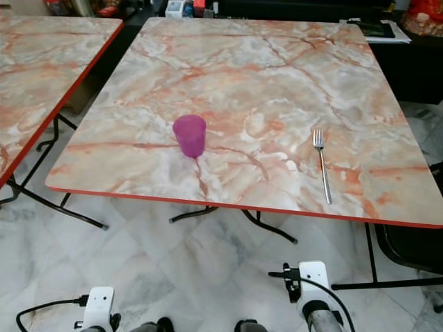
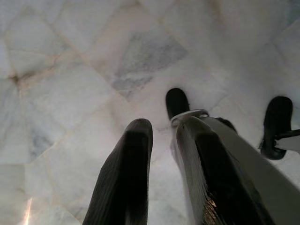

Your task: Setting the table

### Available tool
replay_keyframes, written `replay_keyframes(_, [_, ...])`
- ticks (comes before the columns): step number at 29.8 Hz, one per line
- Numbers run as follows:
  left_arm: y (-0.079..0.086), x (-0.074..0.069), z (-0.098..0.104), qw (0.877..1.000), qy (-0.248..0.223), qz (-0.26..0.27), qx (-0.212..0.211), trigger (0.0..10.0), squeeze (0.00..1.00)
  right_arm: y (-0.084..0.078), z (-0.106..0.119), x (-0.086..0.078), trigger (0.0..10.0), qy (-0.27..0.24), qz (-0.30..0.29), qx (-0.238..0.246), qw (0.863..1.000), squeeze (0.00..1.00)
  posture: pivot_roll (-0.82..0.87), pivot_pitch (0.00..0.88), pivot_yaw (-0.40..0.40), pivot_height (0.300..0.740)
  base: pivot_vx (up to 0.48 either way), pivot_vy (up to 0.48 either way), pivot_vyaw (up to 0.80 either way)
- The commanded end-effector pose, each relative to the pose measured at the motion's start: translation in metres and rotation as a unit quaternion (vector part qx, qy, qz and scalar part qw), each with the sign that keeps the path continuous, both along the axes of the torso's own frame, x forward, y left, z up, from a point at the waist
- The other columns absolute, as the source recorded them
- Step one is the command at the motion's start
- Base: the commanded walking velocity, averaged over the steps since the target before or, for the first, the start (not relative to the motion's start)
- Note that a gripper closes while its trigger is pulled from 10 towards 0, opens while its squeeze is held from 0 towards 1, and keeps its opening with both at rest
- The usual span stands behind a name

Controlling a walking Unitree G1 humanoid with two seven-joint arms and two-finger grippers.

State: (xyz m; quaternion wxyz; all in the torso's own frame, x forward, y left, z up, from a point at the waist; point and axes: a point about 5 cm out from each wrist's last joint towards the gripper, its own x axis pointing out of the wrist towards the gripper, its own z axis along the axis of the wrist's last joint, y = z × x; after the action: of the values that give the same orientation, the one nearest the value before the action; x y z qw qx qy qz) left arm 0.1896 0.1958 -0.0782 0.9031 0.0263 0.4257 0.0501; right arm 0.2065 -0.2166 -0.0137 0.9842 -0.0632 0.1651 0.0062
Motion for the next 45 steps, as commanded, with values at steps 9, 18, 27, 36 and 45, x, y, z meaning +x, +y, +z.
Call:
replay_keyframes(9, [0.004,-0.008,-0.004,1.000,0.017,-0.006,0.007,10.0,0.00,0.003,0.053,-0.010,10.0,-0.074,0.005,0.001,0.997,0.00,-0.16,0.209,-0.009,0.740,0.000,0.000,0.00])
replay_keyframes(18, [0.005,-0.007,-0.003,1.000,0.018,-0.009,0.007,10.0,0.00,0.008,0.088,-0.030,10.0,-0.096,0.009,0.007,0.995,0.00,-0.17,0.215,-0.004,0.740,0.000,0.000,0.00])
replay_keyframes(27, [0.001,0.000,0.000,1.000,0.008,-0.015,0.003,10.0,0.00,0.001,0.131,0.033,10.0,-0.177,-0.068,0.054,0.980,0.00,-0.17,0.212,0.008,0.740,0.000,0.000,0.00])
replay_keyframes(36, [-0.004,0.005,0.002,1.000,-0.002,-0.013,-0.001,10.0,0.00,0.014,0.159,0.106,10.0,-0.183,-0.036,0.040,0.982,0.00,-0.15,0.206,0.013,0.740,0.000,0.000,0.00])
replay_keyframes(45, [-0.003,0.003,0.001,1.000,0.000,-0.009,0.001,10.0,0.00,0.009,0.186,0.148,10.0,-0.184,-0.063,0.037,0.980,0.00,-0.12,0.199,0.011,0.740,0.000,0.000,0.00])
